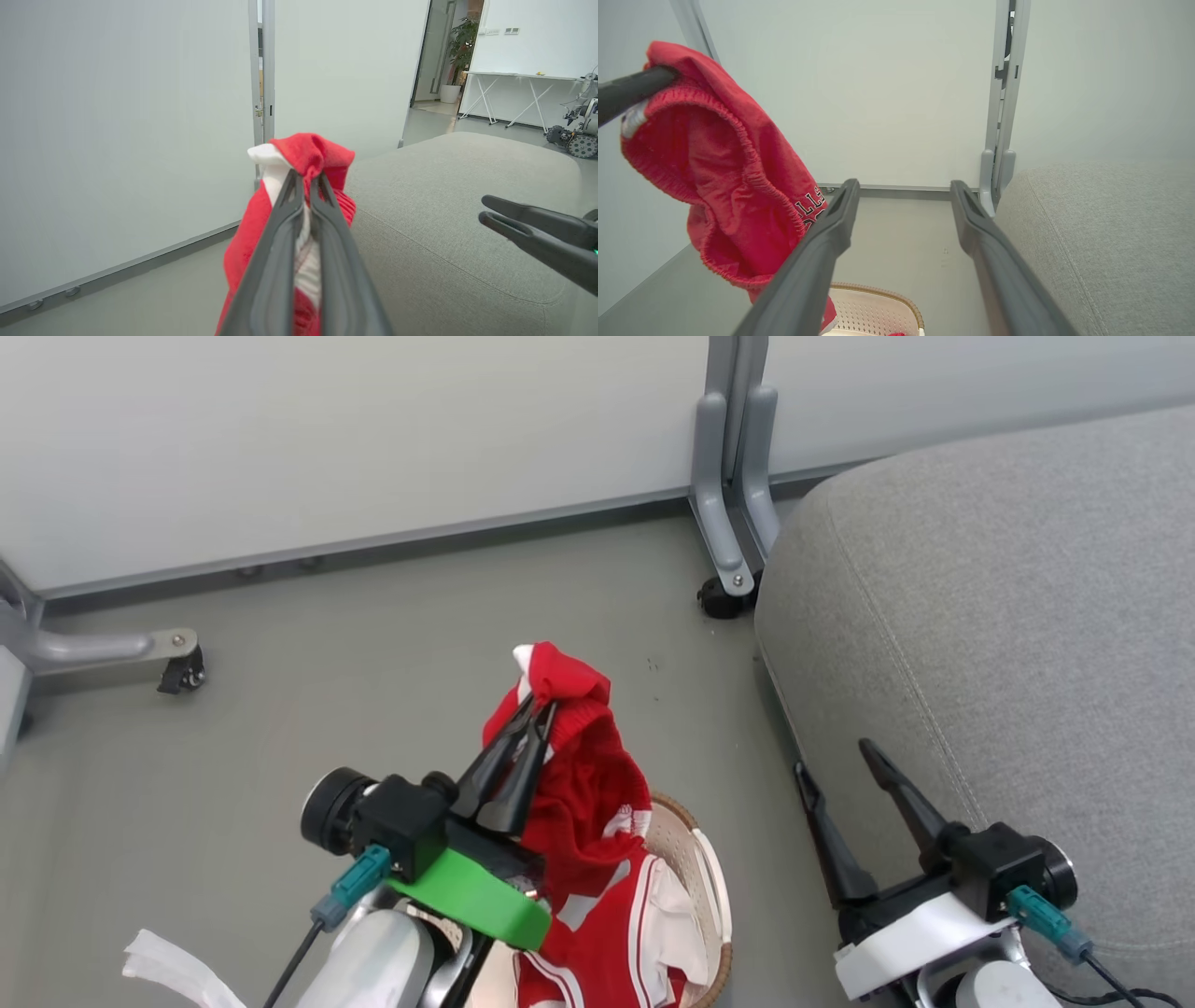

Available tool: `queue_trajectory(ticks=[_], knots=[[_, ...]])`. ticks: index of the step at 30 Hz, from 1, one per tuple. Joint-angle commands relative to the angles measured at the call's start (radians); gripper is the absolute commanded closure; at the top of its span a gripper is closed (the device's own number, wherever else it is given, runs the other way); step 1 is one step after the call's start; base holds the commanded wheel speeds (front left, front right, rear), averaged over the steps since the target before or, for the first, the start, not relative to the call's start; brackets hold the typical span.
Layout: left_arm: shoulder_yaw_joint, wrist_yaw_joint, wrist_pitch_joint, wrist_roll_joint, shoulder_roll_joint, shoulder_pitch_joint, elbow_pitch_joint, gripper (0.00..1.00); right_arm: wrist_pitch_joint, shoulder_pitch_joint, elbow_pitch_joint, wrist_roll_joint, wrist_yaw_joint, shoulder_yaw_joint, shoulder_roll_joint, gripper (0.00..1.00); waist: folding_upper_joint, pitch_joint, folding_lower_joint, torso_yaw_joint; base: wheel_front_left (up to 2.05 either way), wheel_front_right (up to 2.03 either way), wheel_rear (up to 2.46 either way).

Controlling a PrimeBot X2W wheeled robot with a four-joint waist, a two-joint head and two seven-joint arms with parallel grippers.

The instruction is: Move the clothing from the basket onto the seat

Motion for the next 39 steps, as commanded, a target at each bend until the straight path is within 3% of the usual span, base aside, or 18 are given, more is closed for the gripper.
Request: queue_trajectory(ticks=[1, 15, 25, 26, 27, 28, 39], knots=[[-0.009, -0.004, -0.004, 0.011, 0.011, 0.012, -0.021, 1.00, -0.003, 0.008, -0.007, 0.007, 0.000, 0.017, -0.010, 0.00, 0.0000, -0.025, 0.0001, 0.009, 0.00, 0.00, 0.00], [-0.177, -0.005, -0.003, -0.066, 0.068, -0.071, -0.171, 1.00, -0.003, -0.111, -0.028, 0.088, 0.000, 0.266, -0.064, 0.00, 0.0000, -0.017, 0.0001, 0.040, 0.00, 0.00, 0.00], [-0.262, -0.004, 0.035, -0.148, 0.068, -0.111, -0.183, 1.00, -0.003, -0.154, 0.010, 0.145, 0.000, 0.328, -0.039, 0.00, 0.0000, -0.019, 0.0001, 0.054, 0.00, 0.00, 0.00], [-0.267, -0.004, 0.037, -0.149, 0.070, -0.113, -0.181, 1.00, -0.003, -0.159, 0.013, 0.146, 0.000, 0.330, -0.037, 0.25, 0.0000, -0.019, 0.0001, 0.054, 0.00, 0.00, 0.00], [-0.269, -0.004, 0.038, -0.149, 0.071, -0.115, -0.177, 1.00, -0.003, -0.161, 0.016, 0.146, 0.000, 0.332, -0.036, 0.59, 0.0000, -0.019, 0.0001, 0.054, 0.00, 0.00, 0.00], [-0.272, -0.004, 0.039, -0.151, 0.072, -0.115, -0.170, 1.00, -0.003, -0.162, 0.024, 0.145, 0.000, 0.337, -0.037, 1.00, 0.0000, -0.019, 0.0001, 0.054, 0.00, 0.00, 0.00], [-0.263, 0.003, 0.017, -0.172, 0.066, -0.092, -0.075, 1.00, -0.003, -0.154, 0.069, 0.160, 0.000, 0.311, -0.039, 1.00, 0.0000, -0.009, 0.0001, 0.046, 0.00, 0.00, 0.00]])
